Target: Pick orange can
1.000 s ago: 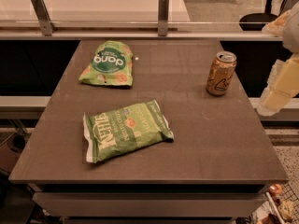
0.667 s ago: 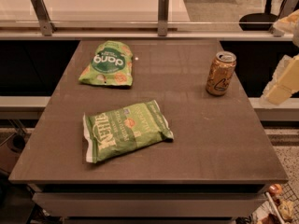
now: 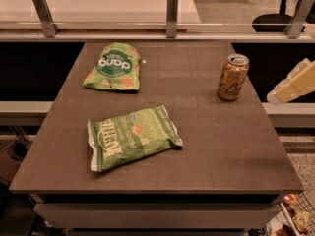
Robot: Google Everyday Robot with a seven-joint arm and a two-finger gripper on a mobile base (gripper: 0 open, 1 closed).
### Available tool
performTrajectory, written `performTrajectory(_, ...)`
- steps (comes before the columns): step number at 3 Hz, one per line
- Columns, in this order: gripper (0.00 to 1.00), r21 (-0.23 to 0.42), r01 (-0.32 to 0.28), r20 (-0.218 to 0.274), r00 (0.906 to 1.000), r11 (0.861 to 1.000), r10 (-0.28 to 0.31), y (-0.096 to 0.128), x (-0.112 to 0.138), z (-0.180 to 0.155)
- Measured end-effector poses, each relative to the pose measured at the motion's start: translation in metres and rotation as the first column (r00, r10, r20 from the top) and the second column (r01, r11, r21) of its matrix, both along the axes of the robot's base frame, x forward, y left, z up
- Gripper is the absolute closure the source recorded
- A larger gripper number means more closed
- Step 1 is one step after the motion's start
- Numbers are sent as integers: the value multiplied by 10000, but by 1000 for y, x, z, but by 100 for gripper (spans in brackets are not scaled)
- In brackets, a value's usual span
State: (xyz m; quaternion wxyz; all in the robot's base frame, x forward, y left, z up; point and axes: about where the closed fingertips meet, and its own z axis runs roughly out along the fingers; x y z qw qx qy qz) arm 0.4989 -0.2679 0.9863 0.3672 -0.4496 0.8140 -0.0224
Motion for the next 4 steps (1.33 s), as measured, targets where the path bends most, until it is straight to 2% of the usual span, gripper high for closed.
performTrajectory(1,0,932,266,371,9989,9953,-301,-2,18,-13)
performTrajectory(2,0,1805,280,762,9962,9832,-424,4,31,-30)
performTrajectory(4,0,3395,-217,1666,9853,9403,-374,17,61,-65)
